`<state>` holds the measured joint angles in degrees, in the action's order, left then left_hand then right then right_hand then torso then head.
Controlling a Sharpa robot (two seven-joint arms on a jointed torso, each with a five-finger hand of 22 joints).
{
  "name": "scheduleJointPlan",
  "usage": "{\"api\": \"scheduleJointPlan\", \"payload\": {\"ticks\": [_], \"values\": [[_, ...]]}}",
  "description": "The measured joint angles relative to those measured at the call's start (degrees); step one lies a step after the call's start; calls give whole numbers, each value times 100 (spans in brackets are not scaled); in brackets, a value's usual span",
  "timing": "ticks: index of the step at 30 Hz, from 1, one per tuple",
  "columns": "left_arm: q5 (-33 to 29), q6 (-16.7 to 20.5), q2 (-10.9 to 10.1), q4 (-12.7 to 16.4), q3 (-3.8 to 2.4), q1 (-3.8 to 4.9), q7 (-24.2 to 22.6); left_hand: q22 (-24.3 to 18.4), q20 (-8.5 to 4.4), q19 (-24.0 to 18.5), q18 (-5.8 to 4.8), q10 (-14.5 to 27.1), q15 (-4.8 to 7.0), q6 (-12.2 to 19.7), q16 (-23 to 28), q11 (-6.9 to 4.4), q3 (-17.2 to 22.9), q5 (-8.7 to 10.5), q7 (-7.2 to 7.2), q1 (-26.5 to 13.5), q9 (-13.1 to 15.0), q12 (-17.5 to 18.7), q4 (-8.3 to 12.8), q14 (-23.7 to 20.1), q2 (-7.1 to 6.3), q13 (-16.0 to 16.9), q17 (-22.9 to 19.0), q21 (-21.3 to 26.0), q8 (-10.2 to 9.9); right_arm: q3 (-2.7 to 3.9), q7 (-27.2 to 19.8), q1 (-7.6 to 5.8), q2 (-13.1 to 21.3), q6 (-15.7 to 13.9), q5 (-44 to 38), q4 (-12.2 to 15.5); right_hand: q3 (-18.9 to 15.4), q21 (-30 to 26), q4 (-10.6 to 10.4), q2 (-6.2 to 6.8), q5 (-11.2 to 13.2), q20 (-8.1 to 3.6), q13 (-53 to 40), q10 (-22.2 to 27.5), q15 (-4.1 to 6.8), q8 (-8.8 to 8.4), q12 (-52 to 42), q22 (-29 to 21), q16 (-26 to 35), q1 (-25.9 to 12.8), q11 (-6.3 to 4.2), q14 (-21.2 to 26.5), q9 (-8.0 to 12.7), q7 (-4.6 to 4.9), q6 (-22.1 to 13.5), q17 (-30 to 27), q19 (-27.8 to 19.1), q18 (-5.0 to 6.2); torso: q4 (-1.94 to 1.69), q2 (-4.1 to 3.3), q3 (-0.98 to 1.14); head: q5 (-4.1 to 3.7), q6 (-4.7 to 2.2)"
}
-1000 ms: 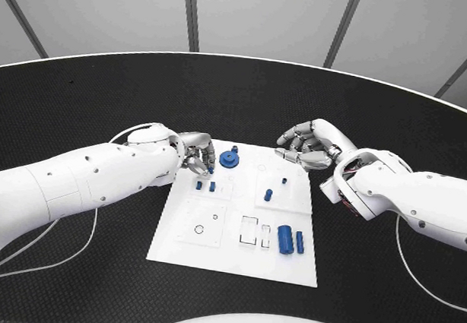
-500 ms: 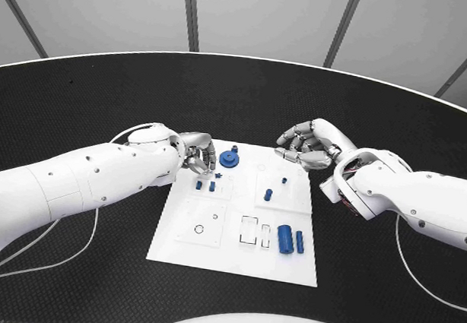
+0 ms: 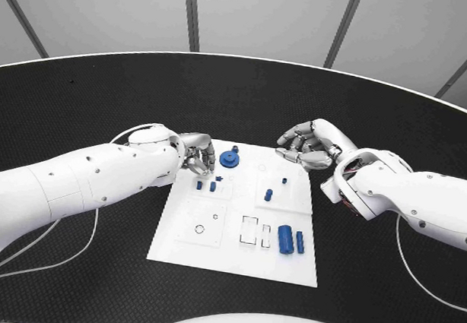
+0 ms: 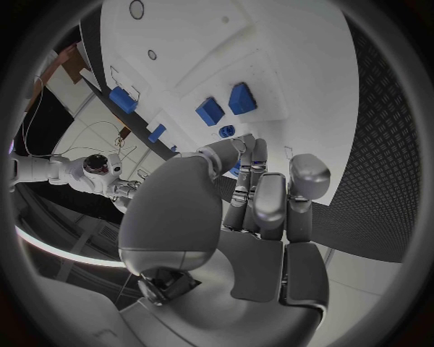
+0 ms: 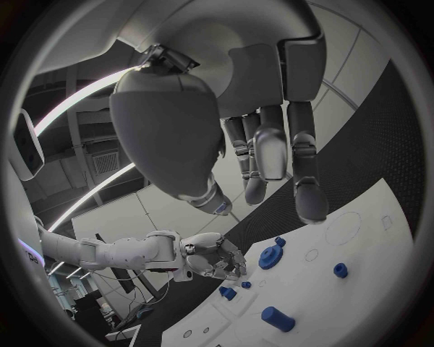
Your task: Assemble the parts on the task board
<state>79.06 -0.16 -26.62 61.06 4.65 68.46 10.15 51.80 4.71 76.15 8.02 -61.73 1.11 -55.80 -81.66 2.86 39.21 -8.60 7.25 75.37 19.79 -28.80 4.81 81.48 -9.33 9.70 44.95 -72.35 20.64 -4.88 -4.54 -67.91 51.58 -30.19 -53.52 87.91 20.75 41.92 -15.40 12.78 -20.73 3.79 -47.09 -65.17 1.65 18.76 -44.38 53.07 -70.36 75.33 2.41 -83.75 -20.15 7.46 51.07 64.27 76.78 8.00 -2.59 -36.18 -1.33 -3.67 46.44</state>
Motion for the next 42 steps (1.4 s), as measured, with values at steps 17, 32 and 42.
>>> {"api": "scheduleJointPlan", "payload": {"ticks": [17,32,42], "values": [[-443,526,-189,198,-1,7,-369,-960,75,-487,1,322,-155,350,15,195,-60,0,144,-188,-77,311,-27,-184,-188,-48,91,541,-394,0,1,0,8,7,0,-5,0,-23,-1,0,0,0,25,0,0,0,0,-21,0,0,0,0,0,0,0,0,0,0,-3,-2,-2,-10,-38],[-323,41,-216,379,-1,67,-721,-2069,123,-1189,178,688,-225,349,362,296,-77,0,144,54,-33,373,225,-1066,-246,-120,-1381,1262,-378,-1,12,0,16,19,0,6,14,-23,14,0,0,1,39,0,0,0,0,-27,0,0,0,0,0,0,0,-1,-1,0,-3,-8,2,-27,-74],[-56,148,8,97,0,68,-786,-2057,151,-1217,178,728,-227,304,282,297,-127,0,145,52,-6,312,238,-1063,-247,-120,-1168,1262,-328,-1,17,0,13,22,0,14,14,-22,14,0,0,1,39,0,0,0,0,-27,0,0,0,0,0,0,0,-2,0,1,1,-14,2,-20,-88]]}}
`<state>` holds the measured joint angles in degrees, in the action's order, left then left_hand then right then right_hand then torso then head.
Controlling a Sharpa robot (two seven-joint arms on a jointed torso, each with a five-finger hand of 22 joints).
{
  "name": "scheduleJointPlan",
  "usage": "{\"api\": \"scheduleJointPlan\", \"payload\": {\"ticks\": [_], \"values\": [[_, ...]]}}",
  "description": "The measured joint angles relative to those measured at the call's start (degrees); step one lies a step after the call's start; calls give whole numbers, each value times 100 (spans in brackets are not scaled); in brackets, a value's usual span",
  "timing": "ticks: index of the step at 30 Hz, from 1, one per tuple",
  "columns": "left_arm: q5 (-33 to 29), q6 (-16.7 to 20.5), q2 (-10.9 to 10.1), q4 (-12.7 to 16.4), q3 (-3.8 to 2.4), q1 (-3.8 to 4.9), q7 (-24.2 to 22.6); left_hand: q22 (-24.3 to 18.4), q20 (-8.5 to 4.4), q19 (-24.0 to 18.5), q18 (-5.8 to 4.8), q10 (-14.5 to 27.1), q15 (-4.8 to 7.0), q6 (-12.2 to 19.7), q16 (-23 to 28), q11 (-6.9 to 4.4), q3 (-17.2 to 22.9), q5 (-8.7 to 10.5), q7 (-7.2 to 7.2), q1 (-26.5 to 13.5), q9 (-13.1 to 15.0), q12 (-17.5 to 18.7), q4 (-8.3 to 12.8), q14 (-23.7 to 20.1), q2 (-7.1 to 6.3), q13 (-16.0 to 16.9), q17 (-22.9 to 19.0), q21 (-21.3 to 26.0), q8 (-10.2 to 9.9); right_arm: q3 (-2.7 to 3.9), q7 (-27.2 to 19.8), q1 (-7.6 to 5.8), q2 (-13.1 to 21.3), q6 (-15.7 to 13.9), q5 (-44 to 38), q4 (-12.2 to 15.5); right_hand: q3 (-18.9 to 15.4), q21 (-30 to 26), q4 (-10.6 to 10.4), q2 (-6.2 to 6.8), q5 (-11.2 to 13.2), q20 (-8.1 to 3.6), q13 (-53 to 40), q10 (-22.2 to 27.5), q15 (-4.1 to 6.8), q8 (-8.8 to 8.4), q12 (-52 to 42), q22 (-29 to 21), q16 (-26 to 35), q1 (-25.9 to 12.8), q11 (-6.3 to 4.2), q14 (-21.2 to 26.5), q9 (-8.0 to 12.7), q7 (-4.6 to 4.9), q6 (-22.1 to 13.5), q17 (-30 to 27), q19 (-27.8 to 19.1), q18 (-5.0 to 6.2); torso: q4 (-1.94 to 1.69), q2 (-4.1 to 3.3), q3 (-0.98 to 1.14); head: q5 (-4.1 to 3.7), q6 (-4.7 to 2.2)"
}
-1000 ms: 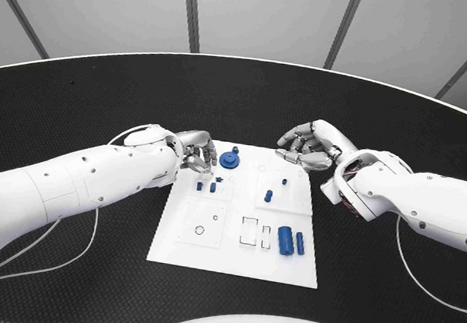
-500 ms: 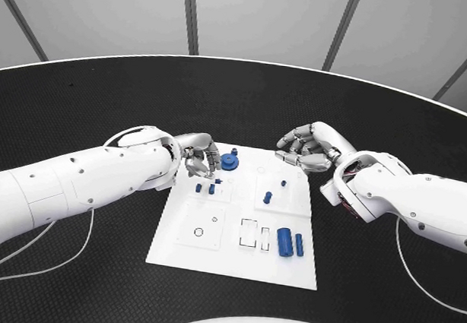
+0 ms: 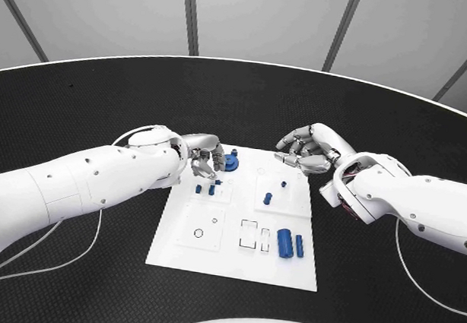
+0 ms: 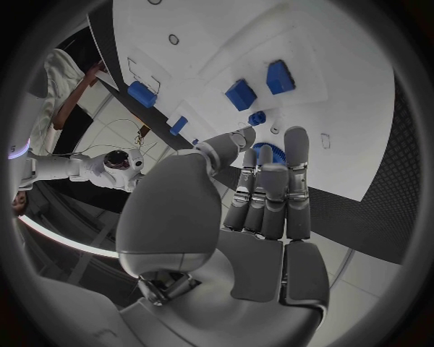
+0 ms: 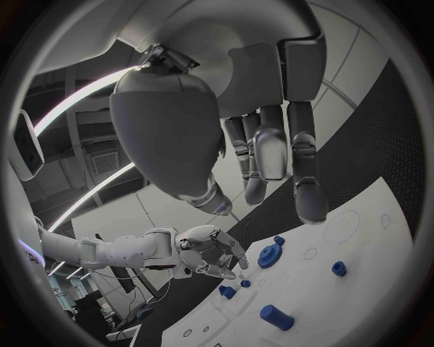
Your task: Assemble the parts on the task board
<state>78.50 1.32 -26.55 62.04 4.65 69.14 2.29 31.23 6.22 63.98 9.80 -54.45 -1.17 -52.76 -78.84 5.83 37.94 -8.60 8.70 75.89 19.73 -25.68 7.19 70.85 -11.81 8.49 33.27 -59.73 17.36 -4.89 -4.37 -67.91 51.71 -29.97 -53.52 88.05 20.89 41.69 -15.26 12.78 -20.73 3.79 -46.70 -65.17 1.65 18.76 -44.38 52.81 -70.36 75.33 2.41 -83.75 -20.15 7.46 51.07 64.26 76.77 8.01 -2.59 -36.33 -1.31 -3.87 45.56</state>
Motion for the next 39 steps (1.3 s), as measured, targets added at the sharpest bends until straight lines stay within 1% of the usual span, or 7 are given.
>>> {"api": "scheduleJointPlan", "payload": {"ticks": [4,11,14,17,30,35,39], "values": [[41,29,75,-60,0,0,-10,9,0,0,-1,0,5,-40,-56,0,0,0,-41,0,11,-33,0,45,0,0,148,-24,23,0,0,0,-3,1,0,2,0,0,0,0,0,0,0,0,0,0,0,0,0,0,0,0,0,0,0,0,0,0,1,-2,-1,0,-2],[104,-191,198,-168,1,-1,71,141,-28,29,0,-4,15,-120,-167,-4,-39,0,-43,0,40,-107,-8,156,0,7,354,-132,127,0,3,0,-3,1,0,6,0,0,0,0,0,0,0,0,0,0,0,0,0,0,0,0,0,0,0,-1,0,0,4,-3,1,-9,14],[123,-257,249,-239,1,-2,101,168,-29,29,-1,-22,13,-121,-195,-22,-92,0,-43,-3,40,-114,-25,157,-3,7,388,-132,128,0,5,0,0,0,0,11,0,0,0,0,0,0,0,0,15,0,0,0,0,0,0,-16,0,0,0,4,0,-1,4,-3,3,-14,18],[139,-325,302,-315,3,-5,135,172,-29,29,-1,-22,-7,-121,-205,-22,-144,0,-43,-61,40,-114,-34,177,-61,7,412,-132,128,0,7,0,2,0,0,15,0,0,0,0,0,0,-1,0,20,0,0,1,0,0,0,-20,0,0,0,8,0,0,3,-3,3,-22,24],[180,-458,439,-481,6,-26,178,330,-26,130,-1,-35,21,-120,-261,-35,-170,0,-43,-61,39,-161,-52,245,-61,14,586,-233,128,1,9,-1,-5,4,0,16,0,0,0,0,0,0,-1,0,20,0,0,1,0,0,0,-20,0,0,0,7,0,0,4,1,1,-25,49],[213,-544,448,-491,8,-29,205,433,-29,195,-1,-63,42,-120,-300,-63,-142,0,-43,17,46,-201,19,307,17,21,658,-330,136,1,12,-1,1,8,0,17,0,0,0,0,0,0,-1,0,20,0,0,1,0,0,0,-20,0,0,0,7,0,-1,3,2,1,-34,62],[269,-602,442,-481,10,-29,219,463,-41,207,-1,-63,42,-120,-327,-63,-141,0,-43,22,48,-213,32,307,23,21,679,-332,151,1,13,-1,2,10,0,16,0,0,0,0,0,0,-1,0,20,0,0,1,0,0,0,-20,0,0,0,6,0,0,0,5,2,-44,73]]}}
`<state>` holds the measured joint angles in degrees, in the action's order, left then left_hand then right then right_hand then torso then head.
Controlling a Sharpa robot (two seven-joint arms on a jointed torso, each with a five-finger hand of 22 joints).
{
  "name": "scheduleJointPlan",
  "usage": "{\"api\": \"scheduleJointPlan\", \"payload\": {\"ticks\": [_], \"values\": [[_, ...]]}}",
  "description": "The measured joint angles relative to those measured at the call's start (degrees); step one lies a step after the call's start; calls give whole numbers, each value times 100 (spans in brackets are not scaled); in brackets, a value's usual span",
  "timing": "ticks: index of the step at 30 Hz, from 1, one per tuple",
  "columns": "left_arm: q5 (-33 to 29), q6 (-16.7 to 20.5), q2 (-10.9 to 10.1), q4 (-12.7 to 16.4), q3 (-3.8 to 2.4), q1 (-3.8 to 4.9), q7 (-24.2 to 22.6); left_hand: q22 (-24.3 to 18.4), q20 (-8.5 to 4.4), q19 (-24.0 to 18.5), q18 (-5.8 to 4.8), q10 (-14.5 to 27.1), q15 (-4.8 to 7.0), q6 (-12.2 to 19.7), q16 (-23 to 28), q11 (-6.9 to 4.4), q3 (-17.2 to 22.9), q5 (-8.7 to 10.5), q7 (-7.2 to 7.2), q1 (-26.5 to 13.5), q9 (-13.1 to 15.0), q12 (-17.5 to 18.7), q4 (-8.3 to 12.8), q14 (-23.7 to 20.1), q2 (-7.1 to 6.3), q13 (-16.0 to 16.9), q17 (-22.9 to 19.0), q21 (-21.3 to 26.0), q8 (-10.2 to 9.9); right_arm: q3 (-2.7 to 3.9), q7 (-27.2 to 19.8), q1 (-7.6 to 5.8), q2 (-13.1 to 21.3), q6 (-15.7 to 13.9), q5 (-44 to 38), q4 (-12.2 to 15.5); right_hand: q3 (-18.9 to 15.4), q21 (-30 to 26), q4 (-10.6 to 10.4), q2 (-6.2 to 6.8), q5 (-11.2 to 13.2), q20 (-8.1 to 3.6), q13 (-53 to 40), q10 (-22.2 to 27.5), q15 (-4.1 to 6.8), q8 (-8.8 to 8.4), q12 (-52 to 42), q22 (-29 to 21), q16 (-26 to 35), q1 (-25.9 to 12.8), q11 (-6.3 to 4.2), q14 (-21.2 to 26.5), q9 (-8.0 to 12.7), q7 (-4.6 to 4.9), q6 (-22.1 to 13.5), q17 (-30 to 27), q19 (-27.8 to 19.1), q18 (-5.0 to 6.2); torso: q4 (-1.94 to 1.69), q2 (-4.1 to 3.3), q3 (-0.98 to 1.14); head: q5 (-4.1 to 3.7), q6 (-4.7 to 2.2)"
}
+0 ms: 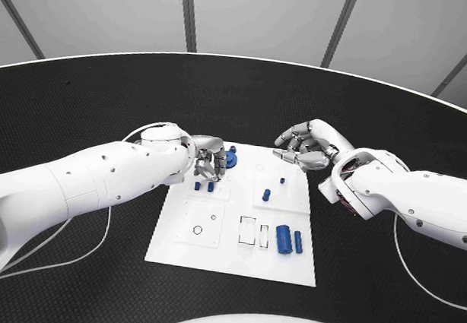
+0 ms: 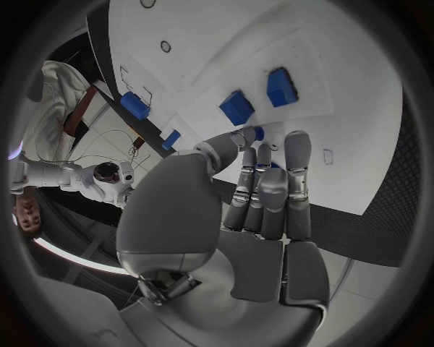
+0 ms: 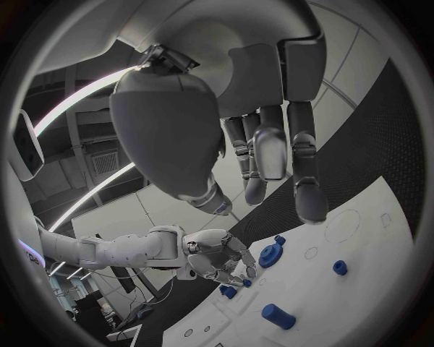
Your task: Assemble the parts on the task board
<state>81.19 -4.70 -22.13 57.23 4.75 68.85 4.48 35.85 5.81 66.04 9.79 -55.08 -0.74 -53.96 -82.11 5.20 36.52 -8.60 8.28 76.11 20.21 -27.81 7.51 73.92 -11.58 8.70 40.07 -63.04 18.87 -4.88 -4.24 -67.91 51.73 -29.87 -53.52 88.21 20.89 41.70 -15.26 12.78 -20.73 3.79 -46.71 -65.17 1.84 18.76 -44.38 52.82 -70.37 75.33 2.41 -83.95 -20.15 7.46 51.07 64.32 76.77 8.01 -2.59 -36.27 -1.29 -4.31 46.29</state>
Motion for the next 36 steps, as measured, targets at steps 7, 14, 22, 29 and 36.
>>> {"api": "scheduleJointPlan", "payload": {"ticks": [7,14,22,29,36], "values": [[96,2,-13,13,2,-2,-6,116,-12,54,0,-42,10,-21,-28,-41,42,0,-21,106,0,-50,74,53,-1,10,92,-91,0,0,-1,0,-2,4,0,-6,0,0,0,0,0,0,0,0,0,0,0,0,0,0,0,0,0,0,0,0,0,0,-1,4,-1,-4,8],[133,98,-11,-12,6,-14,-41,224,-20,101,-1,-82,30,-21,-61,-41,71,0,-21,160,-1,-81,103,71,52,16,126,-172,0,0,-3,0,-3,10,0,-9,12,0,-12,0,0,0,0,0,0,0,0,0,0,0,0,0,0,0,0,3,0,0,-1,6,-1,-5,4],[143,175,8,-36,12,-35,-92,298,-20,142,0,-82,30,-21,-61,-41,87,0,-21,159,-1,-103,120,71,52,21,159,-199,0,0,-4,0,4,12,0,-3,32,0,0,0,0,0,0,0,0,0,0,7,0,0,0,0,0,0,0,13,0,0,-1,2,-1,-13,-4],[159,296,33,-65,18,-53,-174,324,-38,161,0,-103,51,-21,-61,-61,71,66,-21,159,-2,-103,135,91,52,26,156,-230,0,0,-7,0,10,8,0,7,32,0,0,0,0,0,0,0,0,0,0,7,0,0,0,0,0,0,0,13,0,0,-1,-5,-1,-24,-9],[230,432,64,-101,34,-72,-230,277,-38,161,0,-40,10,1,-88,1,-18,88,1,67,-2,-103,94,132,-40,26,256,-230,0,0,-5,0,19,7,0,19,32,0,0,0,0,0,0,0,0,0,0,7,0,0,0,0,0,0,0,12,0,0,-3,-5,-7,-38,-5]]}}
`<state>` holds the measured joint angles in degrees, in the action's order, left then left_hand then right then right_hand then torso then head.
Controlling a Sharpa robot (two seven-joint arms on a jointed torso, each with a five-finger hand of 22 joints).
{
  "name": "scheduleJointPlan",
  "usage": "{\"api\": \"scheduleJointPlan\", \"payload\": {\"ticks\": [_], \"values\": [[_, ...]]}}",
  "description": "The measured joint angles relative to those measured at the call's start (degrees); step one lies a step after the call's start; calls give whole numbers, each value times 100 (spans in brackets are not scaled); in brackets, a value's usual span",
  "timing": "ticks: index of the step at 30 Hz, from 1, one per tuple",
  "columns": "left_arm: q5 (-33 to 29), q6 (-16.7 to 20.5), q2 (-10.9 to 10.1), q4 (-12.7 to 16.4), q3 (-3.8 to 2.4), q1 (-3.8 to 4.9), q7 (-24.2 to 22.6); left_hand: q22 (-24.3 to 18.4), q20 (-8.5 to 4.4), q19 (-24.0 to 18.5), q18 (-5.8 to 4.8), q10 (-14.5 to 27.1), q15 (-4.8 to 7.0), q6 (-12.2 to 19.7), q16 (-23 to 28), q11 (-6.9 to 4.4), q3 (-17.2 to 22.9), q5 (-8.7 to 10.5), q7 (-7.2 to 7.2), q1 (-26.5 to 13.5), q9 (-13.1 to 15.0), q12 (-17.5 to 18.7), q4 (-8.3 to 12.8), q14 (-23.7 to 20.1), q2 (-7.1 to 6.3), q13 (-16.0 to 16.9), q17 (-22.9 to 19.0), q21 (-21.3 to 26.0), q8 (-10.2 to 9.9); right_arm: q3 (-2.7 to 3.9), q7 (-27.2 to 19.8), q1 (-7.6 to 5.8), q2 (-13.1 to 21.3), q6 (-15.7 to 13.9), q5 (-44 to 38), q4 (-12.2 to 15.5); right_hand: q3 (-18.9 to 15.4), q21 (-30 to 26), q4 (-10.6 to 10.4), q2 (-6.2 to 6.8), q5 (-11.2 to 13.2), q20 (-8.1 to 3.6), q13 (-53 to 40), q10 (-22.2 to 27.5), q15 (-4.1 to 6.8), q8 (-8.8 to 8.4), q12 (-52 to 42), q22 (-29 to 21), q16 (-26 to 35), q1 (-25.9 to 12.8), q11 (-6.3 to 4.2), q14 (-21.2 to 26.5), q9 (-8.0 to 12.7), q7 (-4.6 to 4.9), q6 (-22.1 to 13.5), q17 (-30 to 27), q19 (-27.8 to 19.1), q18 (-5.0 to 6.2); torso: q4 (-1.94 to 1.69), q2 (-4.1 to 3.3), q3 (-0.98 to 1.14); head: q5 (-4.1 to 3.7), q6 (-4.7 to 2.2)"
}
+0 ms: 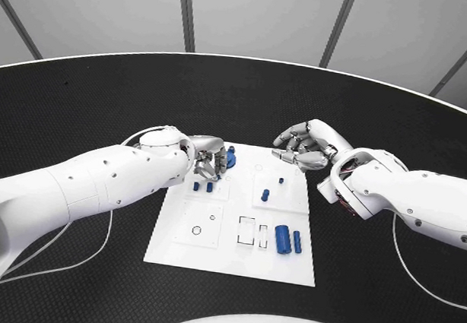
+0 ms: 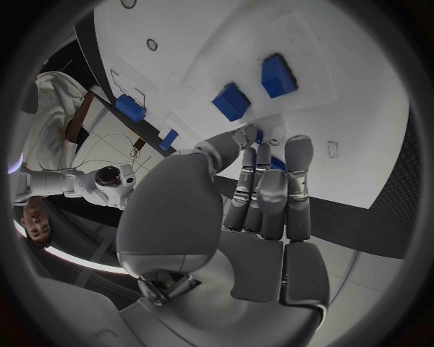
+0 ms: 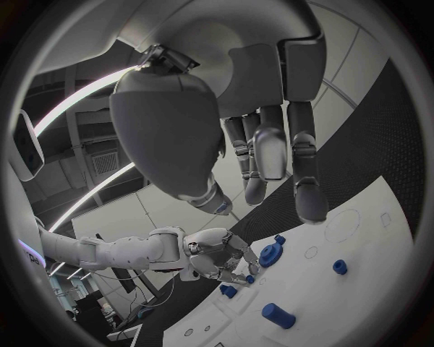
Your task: Assemble the parts on the task board
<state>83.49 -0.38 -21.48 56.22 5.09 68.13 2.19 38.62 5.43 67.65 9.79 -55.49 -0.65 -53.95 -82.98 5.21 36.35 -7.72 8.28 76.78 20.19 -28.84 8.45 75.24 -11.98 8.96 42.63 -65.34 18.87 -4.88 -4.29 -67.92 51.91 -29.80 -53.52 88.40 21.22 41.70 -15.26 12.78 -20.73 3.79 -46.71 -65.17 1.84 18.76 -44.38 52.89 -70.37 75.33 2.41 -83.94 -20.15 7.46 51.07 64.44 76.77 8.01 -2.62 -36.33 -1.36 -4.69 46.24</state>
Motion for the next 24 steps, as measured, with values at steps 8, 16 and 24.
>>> {"api": "scheduleJointPlan", "payload": {"ticks": [8,16,24], "values": [[262,98,48,-53,84,-13,76,-5,0,0,0,24,0,0,0,-20,-87,0,-3,-37,7,-90,-24,0,-37,37,26,0,23,0,2,0,7,1,0,9,0,0,0,0,0,0,-6,0,0,0,0,0,0,0,0,0,0,0,0,-1,0,0,0,1,0,-4,10],[430,77,74,-78,101,-24,135,12,0,0,1,32,0,1,-21,-12,-86,0,-24,-33,23,-96,-23,0,-33,91,35,0,89,0,7,0,15,3,0,17,0,0,0,0,0,0,-6,0,0,0,0,0,0,0,0,0,0,0,0,-1,0,0,1,3,3,-9,21],[602,44,87,-78,106,-28,181,179,14,53,2,-72,62,-81,-45,-74,34,1,-45,83,47,-106,47,61,83,893,38,-110,139,0,9,0,13,4,0,18,0,0,0,0,0,0,-6,-37,0,0,0,-1,0,0,6,0,0,0,0,4,0,0,2,9,3,-13,33]]}}
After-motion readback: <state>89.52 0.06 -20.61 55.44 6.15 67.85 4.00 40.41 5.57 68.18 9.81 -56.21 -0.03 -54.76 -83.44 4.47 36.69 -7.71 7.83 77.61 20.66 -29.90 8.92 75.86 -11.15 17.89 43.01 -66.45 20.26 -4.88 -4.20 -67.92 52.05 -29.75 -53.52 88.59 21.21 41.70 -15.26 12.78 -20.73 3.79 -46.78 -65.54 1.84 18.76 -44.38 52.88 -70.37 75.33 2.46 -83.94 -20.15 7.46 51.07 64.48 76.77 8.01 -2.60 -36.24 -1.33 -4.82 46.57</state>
